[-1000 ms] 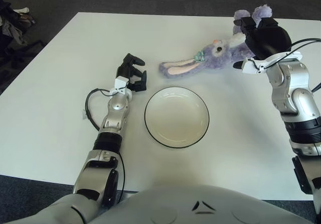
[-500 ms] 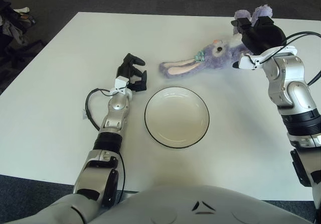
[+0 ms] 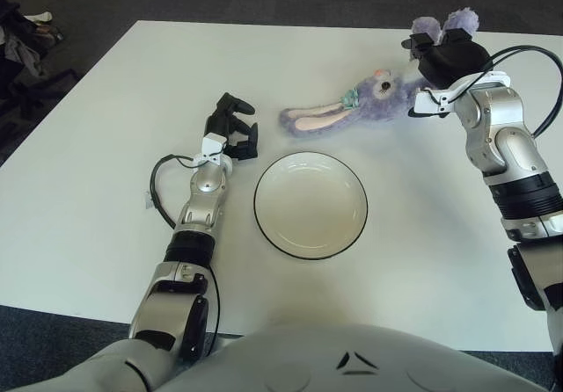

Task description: Put the doll into the plate.

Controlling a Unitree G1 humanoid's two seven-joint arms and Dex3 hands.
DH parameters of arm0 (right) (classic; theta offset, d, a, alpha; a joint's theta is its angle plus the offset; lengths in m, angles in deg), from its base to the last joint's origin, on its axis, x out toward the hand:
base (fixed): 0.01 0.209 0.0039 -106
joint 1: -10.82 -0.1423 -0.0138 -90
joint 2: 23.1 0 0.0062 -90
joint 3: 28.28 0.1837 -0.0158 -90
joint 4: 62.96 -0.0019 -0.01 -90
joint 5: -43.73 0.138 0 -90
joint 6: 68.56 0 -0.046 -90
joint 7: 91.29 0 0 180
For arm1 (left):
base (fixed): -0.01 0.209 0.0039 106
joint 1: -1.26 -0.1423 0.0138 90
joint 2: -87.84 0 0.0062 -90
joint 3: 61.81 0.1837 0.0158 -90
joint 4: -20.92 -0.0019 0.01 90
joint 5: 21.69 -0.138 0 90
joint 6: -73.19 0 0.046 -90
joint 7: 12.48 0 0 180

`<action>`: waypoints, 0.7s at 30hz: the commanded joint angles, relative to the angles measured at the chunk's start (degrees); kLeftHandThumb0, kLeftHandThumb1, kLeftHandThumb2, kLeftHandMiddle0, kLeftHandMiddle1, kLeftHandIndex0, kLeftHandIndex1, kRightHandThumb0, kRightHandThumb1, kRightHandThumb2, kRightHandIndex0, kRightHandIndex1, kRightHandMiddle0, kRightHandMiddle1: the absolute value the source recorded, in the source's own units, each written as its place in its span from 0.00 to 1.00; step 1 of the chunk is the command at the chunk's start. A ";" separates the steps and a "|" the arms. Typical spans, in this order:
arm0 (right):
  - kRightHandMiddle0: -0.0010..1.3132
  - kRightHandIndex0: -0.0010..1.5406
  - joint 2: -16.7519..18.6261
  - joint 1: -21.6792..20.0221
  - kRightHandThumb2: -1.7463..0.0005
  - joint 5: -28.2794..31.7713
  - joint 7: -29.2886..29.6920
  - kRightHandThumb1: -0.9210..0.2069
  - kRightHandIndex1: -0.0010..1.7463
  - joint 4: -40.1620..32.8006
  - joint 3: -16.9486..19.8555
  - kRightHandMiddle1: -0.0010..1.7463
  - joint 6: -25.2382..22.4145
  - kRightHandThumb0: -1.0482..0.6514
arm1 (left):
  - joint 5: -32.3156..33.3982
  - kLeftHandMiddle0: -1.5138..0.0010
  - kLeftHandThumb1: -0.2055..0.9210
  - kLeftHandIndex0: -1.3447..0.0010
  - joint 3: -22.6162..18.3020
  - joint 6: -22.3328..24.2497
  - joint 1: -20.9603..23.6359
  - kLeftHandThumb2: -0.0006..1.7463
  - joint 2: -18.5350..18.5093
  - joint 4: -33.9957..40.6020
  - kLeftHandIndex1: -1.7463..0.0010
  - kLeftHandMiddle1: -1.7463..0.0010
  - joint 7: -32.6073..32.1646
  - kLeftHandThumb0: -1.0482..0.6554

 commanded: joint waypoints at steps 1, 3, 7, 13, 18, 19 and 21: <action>0.00 0.03 -0.39 -1.09 0.59 0.97 -0.33 0.45 1.00 0.66 -0.37 0.35 0.43 0.06 | 0.46 0.68 0.47 0.65 -0.14 0.41 -3.53 0.75 1.23 -2.40 0.00 0.00 -0.11 0.61; 0.00 0.01 -0.03 -1.20 0.59 1.66 -0.17 0.46 0.89 0.82 -0.30 0.30 0.54 0.08 | 0.89 0.67 0.47 0.64 -0.29 0.28 -3.58 0.75 1.21 -2.41 0.00 0.00 0.24 0.61; 0.00 0.00 0.62 -1.40 0.56 2.82 -0.51 0.48 0.53 1.23 -0.20 0.20 0.28 0.12 | 1.49 0.67 0.47 0.64 -0.38 -0.31 -3.58 0.76 1.14 -2.69 0.00 0.00 0.60 0.61; 0.00 0.00 0.58 -1.89 0.54 2.95 -0.73 0.48 0.07 2.24 -1.72 0.09 1.30 0.14 | 1.71 0.67 0.46 0.64 -0.47 -1.25 -3.57 0.76 0.79 -3.29 0.00 0.00 1.00 0.61; 0.00 0.00 1.93 -2.59 0.52 3.07 2.54 0.50 0.01 6.35 -2.95 0.04 2.43 0.17 | 1.63 0.67 0.46 0.64 -0.49 -1.09 -3.54 0.76 0.35 -3.36 0.00 0.00 1.21 0.61; 0.00 0.00 2.03 -2.78 0.51 2.98 2.88 0.51 0.01 6.88 -3.14 0.03 2.44 0.18 | 1.69 0.67 0.46 0.64 -0.51 -1.02 -3.58 0.76 0.32 -3.27 0.00 0.00 1.30 0.61; 0.00 0.00 2.12 -3.12 0.50 2.76 3.32 0.52 0.00 7.71 -3.54 0.02 2.46 0.19 | 1.84 0.67 0.46 0.64 -0.56 -0.96 -3.66 0.76 0.28 -3.13 0.00 0.00 1.48 0.61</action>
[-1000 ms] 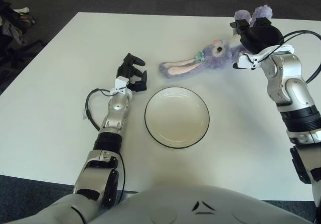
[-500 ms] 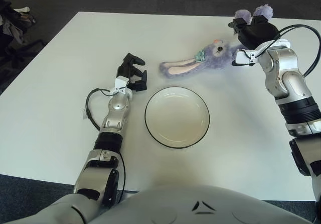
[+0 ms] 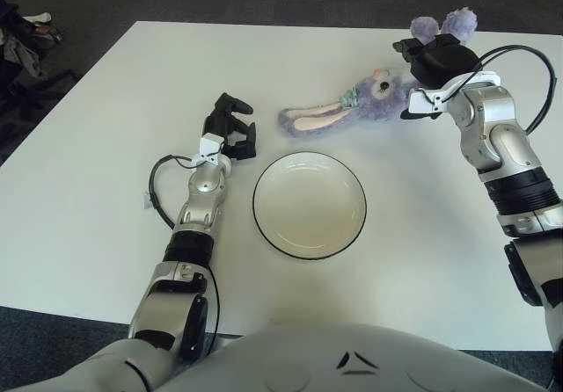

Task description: Put the doll into the plate.

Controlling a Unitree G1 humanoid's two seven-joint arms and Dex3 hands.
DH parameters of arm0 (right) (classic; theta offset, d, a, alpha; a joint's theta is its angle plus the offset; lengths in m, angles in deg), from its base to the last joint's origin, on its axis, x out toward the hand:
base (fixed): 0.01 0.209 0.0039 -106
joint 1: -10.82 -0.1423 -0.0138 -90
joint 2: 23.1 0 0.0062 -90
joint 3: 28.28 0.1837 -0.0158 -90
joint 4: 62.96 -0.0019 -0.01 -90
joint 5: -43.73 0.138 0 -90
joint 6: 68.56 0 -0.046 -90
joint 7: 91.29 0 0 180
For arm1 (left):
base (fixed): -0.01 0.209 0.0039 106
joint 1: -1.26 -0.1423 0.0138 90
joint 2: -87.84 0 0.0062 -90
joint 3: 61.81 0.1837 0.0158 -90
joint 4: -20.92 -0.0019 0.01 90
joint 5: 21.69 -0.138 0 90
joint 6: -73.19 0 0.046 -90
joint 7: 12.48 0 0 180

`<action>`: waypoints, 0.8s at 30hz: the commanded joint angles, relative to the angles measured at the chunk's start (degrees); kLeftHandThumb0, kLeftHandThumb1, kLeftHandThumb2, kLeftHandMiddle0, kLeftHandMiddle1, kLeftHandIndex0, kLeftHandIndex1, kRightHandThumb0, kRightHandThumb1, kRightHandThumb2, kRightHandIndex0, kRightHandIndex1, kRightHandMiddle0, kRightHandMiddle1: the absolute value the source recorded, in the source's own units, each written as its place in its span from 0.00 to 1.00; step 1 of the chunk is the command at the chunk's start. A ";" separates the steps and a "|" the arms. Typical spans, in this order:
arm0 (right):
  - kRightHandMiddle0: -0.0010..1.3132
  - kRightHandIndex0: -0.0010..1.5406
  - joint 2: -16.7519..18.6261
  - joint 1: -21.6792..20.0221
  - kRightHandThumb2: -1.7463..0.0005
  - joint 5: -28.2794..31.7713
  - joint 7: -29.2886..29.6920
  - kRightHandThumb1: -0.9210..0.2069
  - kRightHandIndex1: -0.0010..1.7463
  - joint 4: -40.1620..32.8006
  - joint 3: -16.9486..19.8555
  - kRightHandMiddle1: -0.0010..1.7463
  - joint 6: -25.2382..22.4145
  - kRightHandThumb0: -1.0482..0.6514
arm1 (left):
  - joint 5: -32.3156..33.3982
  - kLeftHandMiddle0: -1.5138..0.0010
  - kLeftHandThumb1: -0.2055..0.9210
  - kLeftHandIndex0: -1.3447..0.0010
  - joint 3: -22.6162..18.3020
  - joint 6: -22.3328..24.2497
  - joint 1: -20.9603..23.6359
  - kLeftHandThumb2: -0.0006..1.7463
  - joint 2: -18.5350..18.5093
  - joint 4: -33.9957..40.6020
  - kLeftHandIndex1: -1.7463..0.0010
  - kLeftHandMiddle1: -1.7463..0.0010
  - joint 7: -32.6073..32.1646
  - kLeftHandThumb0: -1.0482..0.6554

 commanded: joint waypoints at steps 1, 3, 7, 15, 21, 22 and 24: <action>0.00 0.00 0.49 -1.45 0.50 -0.05 1.46 0.53 0.00 2.01 -1.06 0.02 0.36 0.20 | 0.23 0.67 0.46 0.64 -0.03 -0.15 -3.75 0.76 0.57 -2.37 0.00 0.00 0.73 0.61; 0.00 0.00 0.45 -1.89 0.49 -0.18 1.70 0.54 0.00 2.94 -1.49 0.02 0.62 0.21 | 0.48 0.66 0.46 0.63 -0.06 -0.28 -3.84 0.77 0.64 -2.30 0.00 0.00 0.94 0.61; 0.00 0.00 0.36 -2.73 0.48 0.08 1.46 0.56 0.00 4.59 -2.17 0.02 1.10 0.22 | 0.73 0.66 0.45 0.63 -0.16 -0.71 -3.90 0.77 0.87 -2.45 0.00 0.00 1.09 0.61; 0.00 0.00 0.50 -4.14 0.50 0.75 3.51 0.52 0.00 10.11 -3.41 0.03 3.36 0.19 | 0.66 0.66 0.45 0.63 -0.20 -1.63 -3.92 0.77 0.94 -3.10 0.00 0.00 1.00 0.61; 0.00 0.00 0.11 -4.68 0.53 1.45 3.71 0.47 0.00 11.93 -4.05 0.10 5.20 0.16 | 0.71 0.66 0.45 0.63 -0.17 -1.68 -4.05 0.77 1.03 -2.97 0.00 0.00 0.97 0.61; 0.00 0.01 -0.06 -4.81 0.54 1.53 3.48 0.46 0.01 12.23 -4.29 0.11 5.74 0.14 | 0.71 0.66 0.45 0.63 -0.18 -1.72 -4.06 0.77 1.05 -2.98 0.00 0.00 0.93 0.61; 0.00 0.03 -0.18 -5.26 0.59 1.82 3.38 0.40 0.08 13.89 -4.83 0.16 7.00 0.09 | 0.70 0.66 0.45 0.63 -0.17 -1.75 -4.11 0.77 1.12 -2.95 0.00 0.00 0.86 0.61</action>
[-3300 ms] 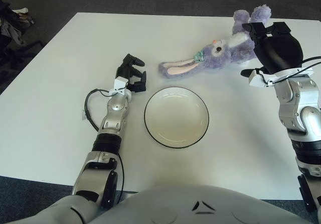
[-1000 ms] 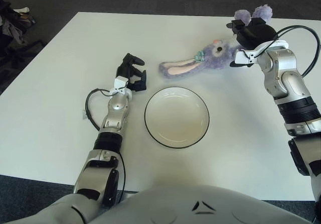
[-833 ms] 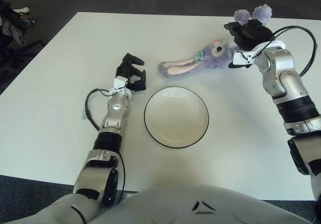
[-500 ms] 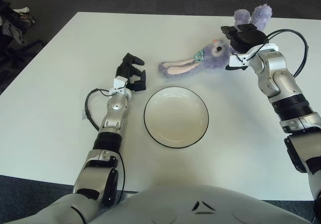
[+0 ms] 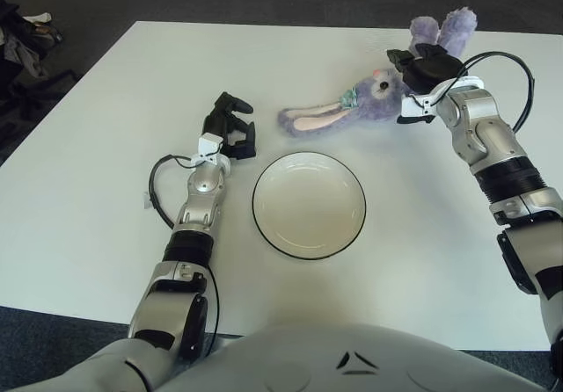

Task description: Put the doll into the plate.

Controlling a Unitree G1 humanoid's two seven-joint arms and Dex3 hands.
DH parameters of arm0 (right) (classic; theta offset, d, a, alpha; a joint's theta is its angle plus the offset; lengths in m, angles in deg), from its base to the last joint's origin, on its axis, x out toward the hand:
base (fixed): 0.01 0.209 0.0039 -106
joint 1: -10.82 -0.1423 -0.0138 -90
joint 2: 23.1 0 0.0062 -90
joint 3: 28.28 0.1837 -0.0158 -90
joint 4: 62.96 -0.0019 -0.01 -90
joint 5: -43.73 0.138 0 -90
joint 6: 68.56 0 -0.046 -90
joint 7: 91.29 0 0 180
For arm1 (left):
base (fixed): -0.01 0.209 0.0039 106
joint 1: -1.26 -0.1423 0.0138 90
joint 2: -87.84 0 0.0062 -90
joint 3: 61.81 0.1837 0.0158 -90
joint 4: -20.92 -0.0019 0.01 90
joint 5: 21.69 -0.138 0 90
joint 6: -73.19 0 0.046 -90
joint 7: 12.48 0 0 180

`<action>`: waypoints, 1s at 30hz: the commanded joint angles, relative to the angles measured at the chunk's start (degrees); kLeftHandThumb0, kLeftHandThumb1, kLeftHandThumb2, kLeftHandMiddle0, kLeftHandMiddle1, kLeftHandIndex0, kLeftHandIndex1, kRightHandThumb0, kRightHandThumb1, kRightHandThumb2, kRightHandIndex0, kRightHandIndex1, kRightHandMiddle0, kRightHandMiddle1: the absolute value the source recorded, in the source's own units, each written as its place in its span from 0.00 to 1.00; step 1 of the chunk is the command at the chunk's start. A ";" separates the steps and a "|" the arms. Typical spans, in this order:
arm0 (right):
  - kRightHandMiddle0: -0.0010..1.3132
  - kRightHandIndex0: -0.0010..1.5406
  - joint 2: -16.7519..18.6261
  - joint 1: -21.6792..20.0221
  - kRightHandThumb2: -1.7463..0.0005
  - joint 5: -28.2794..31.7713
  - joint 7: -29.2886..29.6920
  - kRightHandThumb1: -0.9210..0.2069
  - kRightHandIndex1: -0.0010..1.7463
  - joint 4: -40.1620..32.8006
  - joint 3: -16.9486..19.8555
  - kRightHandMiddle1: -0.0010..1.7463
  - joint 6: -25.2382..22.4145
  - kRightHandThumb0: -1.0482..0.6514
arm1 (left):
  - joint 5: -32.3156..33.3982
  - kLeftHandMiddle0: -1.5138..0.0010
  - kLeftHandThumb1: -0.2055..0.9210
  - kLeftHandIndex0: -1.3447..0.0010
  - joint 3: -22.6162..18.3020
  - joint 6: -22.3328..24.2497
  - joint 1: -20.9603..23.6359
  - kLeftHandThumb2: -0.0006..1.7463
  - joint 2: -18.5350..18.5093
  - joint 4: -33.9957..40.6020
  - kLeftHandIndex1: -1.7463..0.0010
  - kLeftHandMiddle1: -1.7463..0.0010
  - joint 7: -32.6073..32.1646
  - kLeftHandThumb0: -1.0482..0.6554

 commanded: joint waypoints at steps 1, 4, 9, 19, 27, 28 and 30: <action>0.00 0.02 -0.01 -2.08 0.61 1.33 0.22 0.38 0.13 4.40 -1.16 0.17 2.59 0.08 | 0.07 0.66 0.45 0.63 0.06 -0.55 -4.17 0.77 1.16 -2.60 0.00 0.00 0.08 0.61; 0.00 0.01 0.73 -3.54 0.63 2.52 0.86 0.36 0.26 9.50 -1.76 0.20 4.36 0.06 | 0.07 0.66 0.45 0.63 0.06 -0.57 -4.24 0.77 1.23 -2.61 0.00 0.00 0.05 0.61; 0.00 0.00 1.26 -4.44 0.63 4.87 0.67 0.37 0.35 12.89 -1.66 0.23 5.90 0.06 | -0.29 0.66 0.45 0.63 0.27 -0.37 -4.42 0.77 1.20 -2.31 0.00 0.00 -0.04 0.61; 0.00 0.00 1.73 -5.91 0.61 5.38 3.41 0.40 0.48 20.97 -4.10 0.29 9.23 0.08 | -0.69 0.66 0.44 0.63 0.52 0.58 -5.19 0.77 1.51 -0.72 0.00 0.00 -0.39 0.61; 0.00 0.00 2.60 -8.33 0.56 6.21 3.96 0.47 0.44 27.96 -5.96 0.32 11.15 0.12 | -0.98 0.66 0.45 0.63 0.53 1.26 -5.49 0.77 1.67 0.08 0.00 0.00 -0.85 0.61; 0.00 0.00 2.67 -8.50 0.55 6.35 3.85 0.48 0.43 28.41 -6.10 0.32 11.19 0.13 | -1.02 0.66 0.45 0.63 0.55 1.30 -5.55 0.77 1.68 0.18 0.00 0.00 -0.87 0.61; 0.00 0.00 3.24 -8.97 0.51 6.53 4.03 0.54 0.40 30.22 -6.46 0.31 11.16 0.19 | -1.09 0.66 0.45 0.63 0.56 1.40 -5.62 0.77 1.68 0.31 0.00 0.00 -0.92 0.61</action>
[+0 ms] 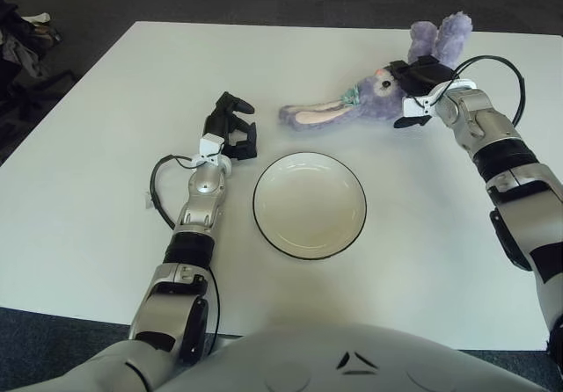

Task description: Put the doll into the plate.

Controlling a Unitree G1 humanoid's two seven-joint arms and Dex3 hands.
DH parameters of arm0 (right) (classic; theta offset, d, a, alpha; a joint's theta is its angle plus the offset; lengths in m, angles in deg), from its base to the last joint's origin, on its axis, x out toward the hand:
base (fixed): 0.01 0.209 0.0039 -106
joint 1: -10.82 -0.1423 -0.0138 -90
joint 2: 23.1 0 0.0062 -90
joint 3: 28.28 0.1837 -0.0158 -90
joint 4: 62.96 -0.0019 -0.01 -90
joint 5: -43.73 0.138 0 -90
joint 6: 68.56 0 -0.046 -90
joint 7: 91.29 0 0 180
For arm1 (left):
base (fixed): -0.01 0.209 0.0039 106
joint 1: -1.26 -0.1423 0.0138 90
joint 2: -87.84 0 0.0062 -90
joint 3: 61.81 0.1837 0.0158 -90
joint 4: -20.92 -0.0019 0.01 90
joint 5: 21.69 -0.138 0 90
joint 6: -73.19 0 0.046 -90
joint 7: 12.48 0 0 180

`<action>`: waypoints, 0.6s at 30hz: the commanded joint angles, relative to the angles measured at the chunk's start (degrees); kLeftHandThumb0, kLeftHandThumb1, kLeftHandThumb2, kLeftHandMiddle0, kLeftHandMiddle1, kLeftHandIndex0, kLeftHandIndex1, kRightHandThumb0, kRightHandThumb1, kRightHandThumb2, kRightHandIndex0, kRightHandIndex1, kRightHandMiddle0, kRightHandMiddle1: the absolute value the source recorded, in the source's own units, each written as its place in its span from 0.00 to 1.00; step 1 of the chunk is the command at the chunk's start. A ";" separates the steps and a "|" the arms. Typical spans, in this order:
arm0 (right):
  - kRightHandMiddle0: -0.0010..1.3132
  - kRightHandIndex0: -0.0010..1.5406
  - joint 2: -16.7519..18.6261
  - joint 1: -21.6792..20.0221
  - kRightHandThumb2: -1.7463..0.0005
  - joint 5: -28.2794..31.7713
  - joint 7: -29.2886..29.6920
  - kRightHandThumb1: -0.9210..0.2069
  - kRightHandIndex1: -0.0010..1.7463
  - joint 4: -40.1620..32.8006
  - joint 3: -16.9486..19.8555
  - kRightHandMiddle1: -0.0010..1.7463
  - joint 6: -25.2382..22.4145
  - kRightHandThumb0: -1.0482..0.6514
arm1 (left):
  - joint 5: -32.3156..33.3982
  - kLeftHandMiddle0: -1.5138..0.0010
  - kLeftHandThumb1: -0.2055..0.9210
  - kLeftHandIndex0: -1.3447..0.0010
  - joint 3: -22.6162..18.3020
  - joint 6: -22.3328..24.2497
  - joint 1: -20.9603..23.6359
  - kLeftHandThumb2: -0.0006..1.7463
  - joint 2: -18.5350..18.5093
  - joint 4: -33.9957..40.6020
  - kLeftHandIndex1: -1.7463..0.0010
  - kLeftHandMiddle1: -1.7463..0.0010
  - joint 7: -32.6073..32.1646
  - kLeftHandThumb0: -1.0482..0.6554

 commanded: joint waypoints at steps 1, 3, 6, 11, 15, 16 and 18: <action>0.00 0.00 1.51 0.95 0.49 0.70 -1.70 0.55 0.39 4.80 -1.51 0.31 -0.07 0.20 | -0.52 0.66 0.45 0.63 0.27 0.68 -4.90 0.77 1.18 -1.80 0.00 0.00 -0.74 0.61; 0.00 0.00 2.26 0.46 0.44 0.87 -0.90 0.62 0.37 7.20 -1.75 0.30 0.08 0.27 | -0.55 0.67 0.46 0.63 0.24 0.83 -4.95 0.76 1.21 -1.68 0.00 0.00 -0.79 0.61; 0.00 0.00 2.77 0.13 0.41 1.15 -0.04 0.66 0.36 9.39 -2.03 0.30 0.60 0.31 | -0.45 0.67 0.46 0.64 0.21 0.87 -5.05 0.76 1.28 -1.51 0.00 0.00 -0.66 0.61; 0.00 0.00 4.07 0.73 0.36 0.87 2.95 0.71 0.41 13.28 -2.95 0.33 0.49 0.36 | -0.35 0.67 0.46 0.64 0.16 0.78 -5.11 0.76 1.35 -1.55 0.00 0.00 -0.49 0.61; 0.00 0.01 5.22 0.96 0.34 0.57 5.69 0.73 0.43 16.30 -3.85 0.35 0.01 0.40 | -0.32 0.67 0.46 0.64 0.14 0.72 -5.13 0.76 1.37 -1.59 0.00 0.00 -0.45 0.61; 0.00 0.01 5.38 0.92 0.34 0.53 6.07 0.73 0.44 16.66 -4.01 0.35 -0.24 0.41 | -0.35 0.67 0.46 0.64 0.13 0.69 -5.14 0.76 1.35 -1.59 0.00 0.00 -0.48 0.61; 0.00 0.01 5.62 0.83 0.32 0.63 6.59 0.74 0.45 17.22 -4.21 0.37 -0.72 0.44 | -0.47 0.67 0.46 0.64 0.13 0.66 -5.15 0.76 1.33 -1.59 0.00 0.00 -0.62 0.61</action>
